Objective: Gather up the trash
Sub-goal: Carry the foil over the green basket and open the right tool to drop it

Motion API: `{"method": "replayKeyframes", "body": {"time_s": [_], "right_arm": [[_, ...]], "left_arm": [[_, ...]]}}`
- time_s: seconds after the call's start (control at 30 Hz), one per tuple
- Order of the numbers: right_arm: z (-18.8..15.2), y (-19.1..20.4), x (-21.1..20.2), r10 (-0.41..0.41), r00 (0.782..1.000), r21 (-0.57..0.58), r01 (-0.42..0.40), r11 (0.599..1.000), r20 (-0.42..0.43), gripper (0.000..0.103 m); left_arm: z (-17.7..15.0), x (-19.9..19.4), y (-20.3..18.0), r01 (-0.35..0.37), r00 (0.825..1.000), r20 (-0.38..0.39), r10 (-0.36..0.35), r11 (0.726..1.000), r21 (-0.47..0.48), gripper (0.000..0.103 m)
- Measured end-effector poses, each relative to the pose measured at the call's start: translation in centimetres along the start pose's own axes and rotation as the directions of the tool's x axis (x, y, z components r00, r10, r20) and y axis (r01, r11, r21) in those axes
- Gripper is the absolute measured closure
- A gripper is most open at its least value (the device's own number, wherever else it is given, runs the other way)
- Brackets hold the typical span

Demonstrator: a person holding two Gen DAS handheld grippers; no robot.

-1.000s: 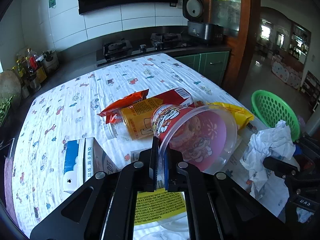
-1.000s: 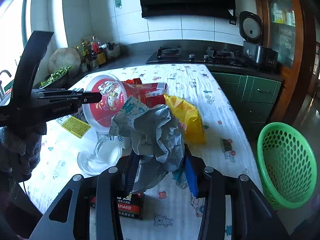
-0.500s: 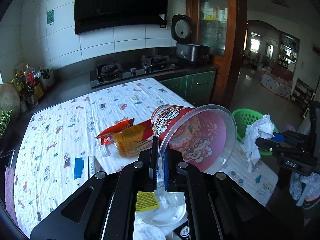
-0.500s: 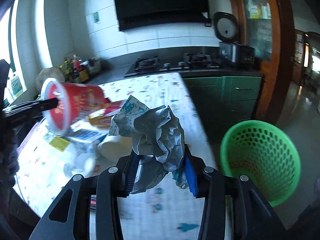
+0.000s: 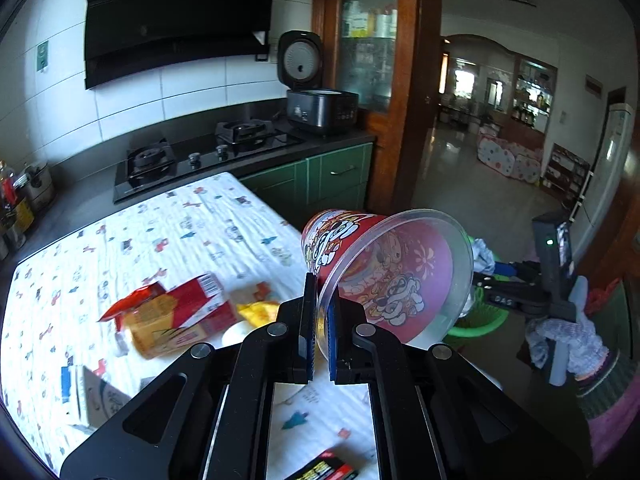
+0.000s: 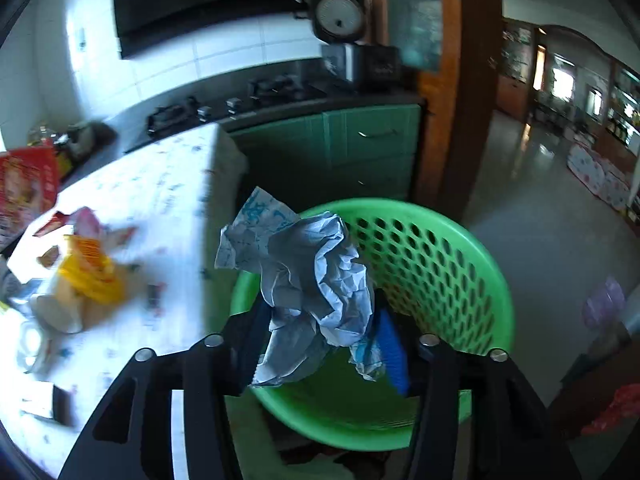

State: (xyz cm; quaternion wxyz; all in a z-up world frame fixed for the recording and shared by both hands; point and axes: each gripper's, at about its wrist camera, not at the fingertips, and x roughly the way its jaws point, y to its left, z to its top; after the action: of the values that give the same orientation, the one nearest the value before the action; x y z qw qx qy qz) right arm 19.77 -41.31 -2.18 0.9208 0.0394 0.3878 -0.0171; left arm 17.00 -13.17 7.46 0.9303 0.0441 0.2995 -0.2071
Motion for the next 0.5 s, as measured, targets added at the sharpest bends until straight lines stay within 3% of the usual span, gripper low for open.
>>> {"method": "replayKeyframes", "body": {"time_s": [0.13, 0.2, 0.5], "right_arm": [[-0.5, -2.4, 2.0, 0.029, 0.999, 0.049, -0.027, 0.998, -0.033, 0.046], [-0.6, -3.5, 2.9, 0.02, 0.999, 0.068, -0.017, 0.998, -0.037, 0.035], [-0.4, -6.1, 2.4, -0.003, 1.0, 0.101, 0.003, 0.995, 0.002, 0.027]], "left_arm": [[0.7, 1.9, -2.2, 0.025, 0.999, -0.02, -0.024, 1.0, 0.019, 0.1], [1.0, 2.8, -3.2, 0.031, 0.999, -0.03, -0.03, 0.999, 0.031, 0.1], [1.8, 6.8, -7.4, 0.077, 0.994, -0.084, -0.07, 0.994, 0.081, 0.1]]}}
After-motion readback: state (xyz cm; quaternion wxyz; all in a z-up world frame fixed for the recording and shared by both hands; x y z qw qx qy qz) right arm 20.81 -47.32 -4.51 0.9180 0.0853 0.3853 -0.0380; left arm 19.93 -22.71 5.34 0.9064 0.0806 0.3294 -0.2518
